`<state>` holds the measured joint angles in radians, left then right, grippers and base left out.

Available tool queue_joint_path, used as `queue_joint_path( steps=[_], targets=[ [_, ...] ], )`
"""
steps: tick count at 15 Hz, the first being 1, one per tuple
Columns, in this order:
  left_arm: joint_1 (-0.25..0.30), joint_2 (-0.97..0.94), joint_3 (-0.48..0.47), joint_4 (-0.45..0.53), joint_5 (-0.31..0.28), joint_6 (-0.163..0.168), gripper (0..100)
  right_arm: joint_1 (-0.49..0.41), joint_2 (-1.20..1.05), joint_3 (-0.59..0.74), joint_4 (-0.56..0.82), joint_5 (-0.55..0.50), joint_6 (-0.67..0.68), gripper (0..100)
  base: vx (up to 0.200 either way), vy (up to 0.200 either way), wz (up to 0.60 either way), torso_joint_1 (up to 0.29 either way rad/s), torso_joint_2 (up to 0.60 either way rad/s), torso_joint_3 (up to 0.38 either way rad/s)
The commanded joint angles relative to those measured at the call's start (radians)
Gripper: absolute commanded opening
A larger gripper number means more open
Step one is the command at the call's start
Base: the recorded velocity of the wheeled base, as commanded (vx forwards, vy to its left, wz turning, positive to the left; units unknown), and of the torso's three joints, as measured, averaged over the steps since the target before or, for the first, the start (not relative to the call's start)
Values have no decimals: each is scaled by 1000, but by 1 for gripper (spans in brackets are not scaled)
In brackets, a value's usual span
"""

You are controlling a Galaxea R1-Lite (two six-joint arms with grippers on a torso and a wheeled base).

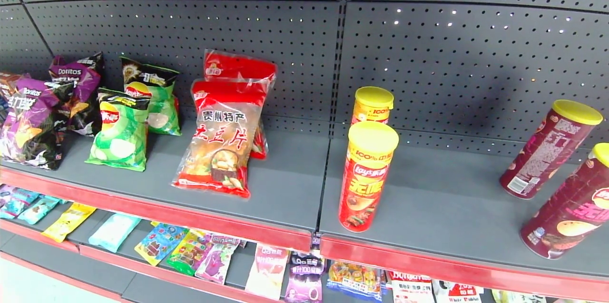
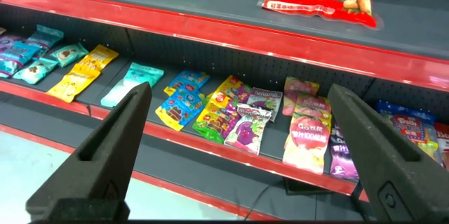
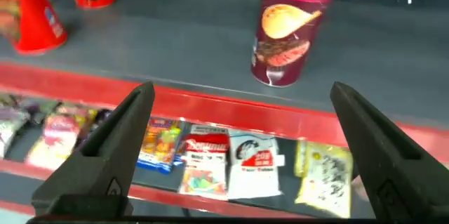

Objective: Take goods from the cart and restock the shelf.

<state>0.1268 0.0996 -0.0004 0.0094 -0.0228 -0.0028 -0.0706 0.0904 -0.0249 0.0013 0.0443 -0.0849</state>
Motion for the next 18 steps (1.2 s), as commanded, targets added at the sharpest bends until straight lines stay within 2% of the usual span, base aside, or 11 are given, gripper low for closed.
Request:
queue_joint_path(
  steps=[1, 2, 4, 11, 18],
  targets=[
    [1, 2, 0, 0, 0, 0, 100, 60, -11, 25, -3, 16, 50, 100, 0, 0, 0, 0, 0, 0],
    [1, 2, 0, 0, 0, -2, 100, 100, -44, 23, -3, 14, 56, 100, 0, 0, 0, 0, 0, 0],
    [1, 2, -1, 0, 0, -2, 100, 72, -90, 25, -3, 11, 89, 100, 0, 0, 0, 0, 0, 0],
    [1, 2, -1, 0, 0, -2, 100, 72, -90, 25, -3, 11, 86, 100, 0, 0, 0, 0, 0, 0],
    [1, 2, -1, 0, 0, 0, 100, 72, -90, 25, -3, 11, 88, 100, 0, 0, -600, 3, 2, 2]
  ],
)
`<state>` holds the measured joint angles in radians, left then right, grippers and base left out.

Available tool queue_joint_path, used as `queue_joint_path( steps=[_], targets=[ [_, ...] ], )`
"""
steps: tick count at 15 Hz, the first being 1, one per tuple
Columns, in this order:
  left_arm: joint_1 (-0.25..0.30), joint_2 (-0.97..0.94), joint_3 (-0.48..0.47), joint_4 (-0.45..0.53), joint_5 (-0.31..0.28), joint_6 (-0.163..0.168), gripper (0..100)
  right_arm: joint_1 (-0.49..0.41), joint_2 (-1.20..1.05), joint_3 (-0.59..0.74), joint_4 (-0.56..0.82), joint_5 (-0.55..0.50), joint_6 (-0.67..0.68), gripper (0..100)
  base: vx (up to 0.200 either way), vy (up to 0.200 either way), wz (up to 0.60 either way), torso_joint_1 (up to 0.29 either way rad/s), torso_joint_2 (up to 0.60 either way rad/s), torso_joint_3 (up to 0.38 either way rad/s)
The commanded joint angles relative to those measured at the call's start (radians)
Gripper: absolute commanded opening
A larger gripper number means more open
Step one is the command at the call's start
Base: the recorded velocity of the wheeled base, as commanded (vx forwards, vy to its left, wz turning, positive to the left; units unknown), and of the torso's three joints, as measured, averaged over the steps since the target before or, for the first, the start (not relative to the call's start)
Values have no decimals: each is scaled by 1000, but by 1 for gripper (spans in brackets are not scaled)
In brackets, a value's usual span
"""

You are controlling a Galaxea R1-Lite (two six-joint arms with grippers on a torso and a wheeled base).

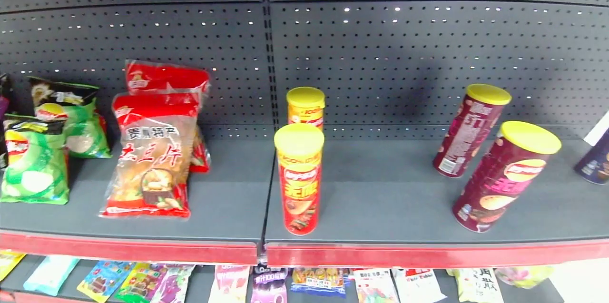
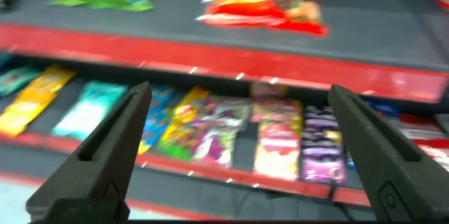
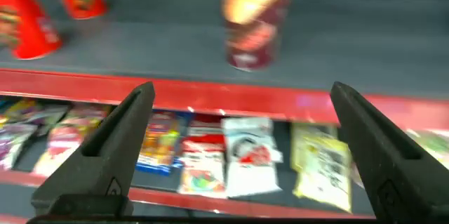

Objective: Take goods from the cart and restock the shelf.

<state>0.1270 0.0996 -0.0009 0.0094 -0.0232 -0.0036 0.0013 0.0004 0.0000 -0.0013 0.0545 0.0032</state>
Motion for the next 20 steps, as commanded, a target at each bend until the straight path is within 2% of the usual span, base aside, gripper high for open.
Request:
queue_joint_path(
  steps=[1, 12, 17, 20],
  targets=[
    [0, 2, 1, 0, 0, -1, 100, 0, 0, 0, 0, 1, 0, 100, 0, 0, -600, -7, -2, 7],
    [0, 2, -1, 0, 0, -4, 100, 0, 0, 0, 0, 1, -2, 100, 0, 0, 0, 0, 0, 0],
    [-1, 2, 1, -2, 0, 5, 100, 0, 0, 0, 0, 1, 0, 100, 0, 0, 0, 0, 0, 0],
    [-55, 34, -1, 0, -1, 5, 100, 0, 0, 0, 0, 1, 0, 100, 0, 0, 0, 0, 0, 0]
  ],
)
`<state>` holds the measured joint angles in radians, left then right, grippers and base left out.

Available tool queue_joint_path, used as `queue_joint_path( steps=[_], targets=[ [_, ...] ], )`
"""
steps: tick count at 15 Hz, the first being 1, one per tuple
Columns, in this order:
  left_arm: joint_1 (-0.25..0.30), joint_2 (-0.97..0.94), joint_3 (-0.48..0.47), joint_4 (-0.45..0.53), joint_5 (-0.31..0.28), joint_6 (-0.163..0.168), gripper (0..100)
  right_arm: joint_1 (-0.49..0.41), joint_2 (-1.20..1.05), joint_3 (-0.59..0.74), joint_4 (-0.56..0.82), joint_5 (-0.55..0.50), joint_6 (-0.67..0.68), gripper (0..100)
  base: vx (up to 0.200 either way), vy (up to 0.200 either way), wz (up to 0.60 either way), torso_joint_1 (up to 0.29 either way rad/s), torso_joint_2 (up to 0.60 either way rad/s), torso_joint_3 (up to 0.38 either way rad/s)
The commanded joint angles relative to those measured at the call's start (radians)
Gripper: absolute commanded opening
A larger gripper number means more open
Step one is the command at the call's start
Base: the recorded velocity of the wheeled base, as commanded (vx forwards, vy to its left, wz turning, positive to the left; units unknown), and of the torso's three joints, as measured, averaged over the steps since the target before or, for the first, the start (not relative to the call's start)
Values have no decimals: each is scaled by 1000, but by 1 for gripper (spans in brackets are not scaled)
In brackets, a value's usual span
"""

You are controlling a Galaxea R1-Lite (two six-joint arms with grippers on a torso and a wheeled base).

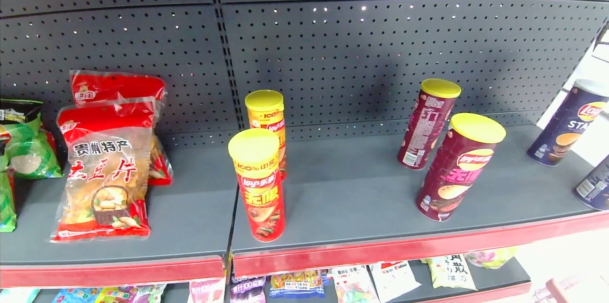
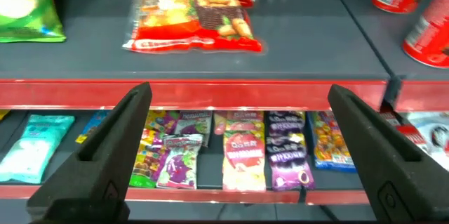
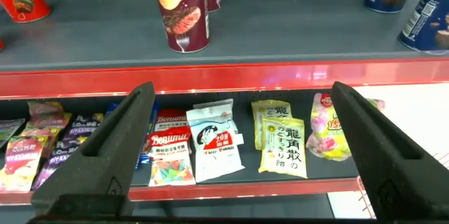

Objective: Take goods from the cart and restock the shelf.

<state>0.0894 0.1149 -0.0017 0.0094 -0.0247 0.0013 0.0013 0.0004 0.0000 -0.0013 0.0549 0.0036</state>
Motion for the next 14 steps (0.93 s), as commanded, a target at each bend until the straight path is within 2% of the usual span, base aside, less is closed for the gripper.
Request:
queue_joint_path(
  steps=[1, 3, 5, 7, 10, 14],
  targets=[
    [-56, 28, 0, 0, 0, 2, 100, 0, 0, 0, 0, 0, -1, 100, 0, 0, 0, 0, 0, 0],
    [-120, 12, 0, 0, 0, 2, 100, 0, 0, 0, 0, 0, -2, 100, 0, 0, 0, 0, 0, 0],
    [-117, -35, 0, 0, 2, -6, 100, 0, 0, 0, 0, 0, -2, 100, 0, 0, 0, 0, 0, 0],
    [-95, -109, 0, 0, 3, 0, 100, 0, 0, 0, 0, 0, -2, 100, 0, 0, 0, 0, 0, 0],
    [-94, -112, 2, 0, 9, -4, 100, 0, 0, 0, 0, 2, -5, 100, 0, 0, 0, 0, 0, 0],
    [-94, -113, 2, -2, 20, 6, 100, 0, 0, 0, 0, 0, -1, 100, 0, 0, 0, 0, 0, 0]
  ],
)
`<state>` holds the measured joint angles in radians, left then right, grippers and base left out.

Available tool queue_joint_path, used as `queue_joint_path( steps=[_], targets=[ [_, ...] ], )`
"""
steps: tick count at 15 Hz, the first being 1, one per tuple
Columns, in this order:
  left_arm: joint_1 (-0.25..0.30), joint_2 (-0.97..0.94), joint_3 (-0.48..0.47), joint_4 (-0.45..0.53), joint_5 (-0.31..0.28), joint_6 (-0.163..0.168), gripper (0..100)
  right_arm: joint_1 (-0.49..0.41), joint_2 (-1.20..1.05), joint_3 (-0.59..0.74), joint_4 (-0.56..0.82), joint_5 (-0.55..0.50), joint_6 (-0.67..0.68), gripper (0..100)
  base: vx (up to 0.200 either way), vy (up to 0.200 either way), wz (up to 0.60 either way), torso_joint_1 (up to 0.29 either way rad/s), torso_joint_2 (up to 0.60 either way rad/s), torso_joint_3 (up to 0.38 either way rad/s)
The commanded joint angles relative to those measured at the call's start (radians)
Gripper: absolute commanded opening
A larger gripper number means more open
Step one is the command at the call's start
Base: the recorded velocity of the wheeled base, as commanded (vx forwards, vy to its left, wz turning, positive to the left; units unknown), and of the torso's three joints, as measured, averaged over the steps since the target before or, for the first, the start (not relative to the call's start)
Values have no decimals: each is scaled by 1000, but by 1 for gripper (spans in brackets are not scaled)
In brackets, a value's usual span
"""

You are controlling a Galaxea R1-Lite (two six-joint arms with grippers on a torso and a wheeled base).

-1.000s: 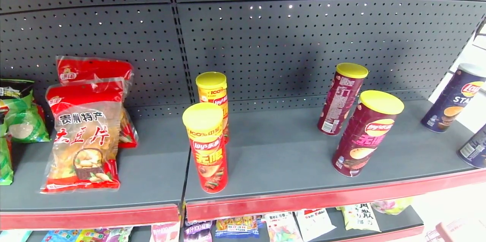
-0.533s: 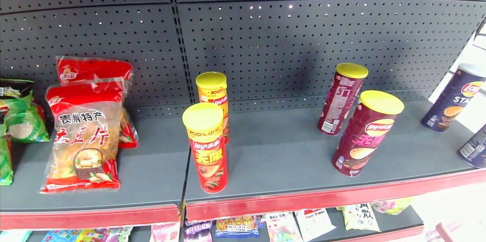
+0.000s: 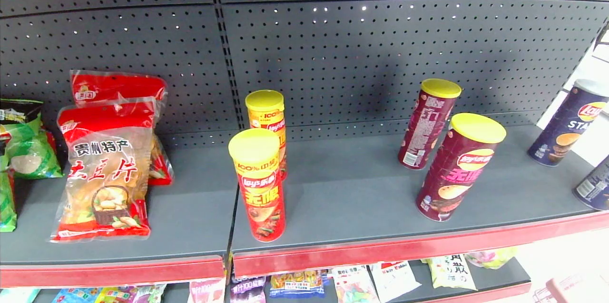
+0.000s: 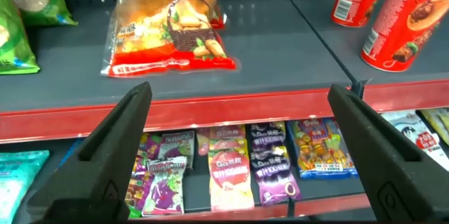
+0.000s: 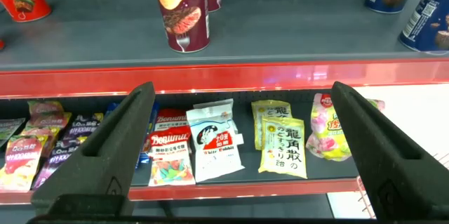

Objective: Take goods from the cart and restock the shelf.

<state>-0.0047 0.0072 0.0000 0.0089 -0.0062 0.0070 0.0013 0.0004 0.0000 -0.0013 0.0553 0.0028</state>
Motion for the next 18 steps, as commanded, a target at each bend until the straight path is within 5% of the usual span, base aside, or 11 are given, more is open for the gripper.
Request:
queue_joint_path(
  steps=[1, 8, 10, 11, 14, 15, 16, 18],
  targets=[
    [0, -6, 0, -1, 2, 1, 100, 0, 0, 0, 0, 0, 0, 100, 0, 0, 0, 0, 0, 0],
    [0, -6, 0, 0, 2, 5, 100, 3, 9, -2, 1, 1, -1, 100, 0, 0, 0, 0, 0, 0],
    [0, -6, 0, -1, -1, 14, 100, 5, 13, 0, 0, 1, 0, 100, 0, 0, 0, 0, 0, 0],
    [0, -6, 0, -1, -11, 47, 100, 2, 7, 0, 0, 1, 0, 100, 0, 0, 0, 0, 0, 0],
    [-9, 31, -2, 0, -11, 36, 100, 0, 1, 0, 0, 0, 6, 100, 0, 0, 0, 0, 0, 0],
    [-18, 43, -2, -1, -23, 60, 100, 0, 1, 0, 0, 0, 2, 100, 0, 0, 0, 0, 0, 0],
    [-18, 42, -3, -4, -98, 97, 100, 0, 1, 0, 0, 0, 0, 100, 0, 0, 0, 0, 0, 0],
    [-17, 42, -20, -18, -133, 90, 100, 0, 1, 0, 0, 1, 0, 100, 0, 0, 0, 0, 0, 0]
  ],
)
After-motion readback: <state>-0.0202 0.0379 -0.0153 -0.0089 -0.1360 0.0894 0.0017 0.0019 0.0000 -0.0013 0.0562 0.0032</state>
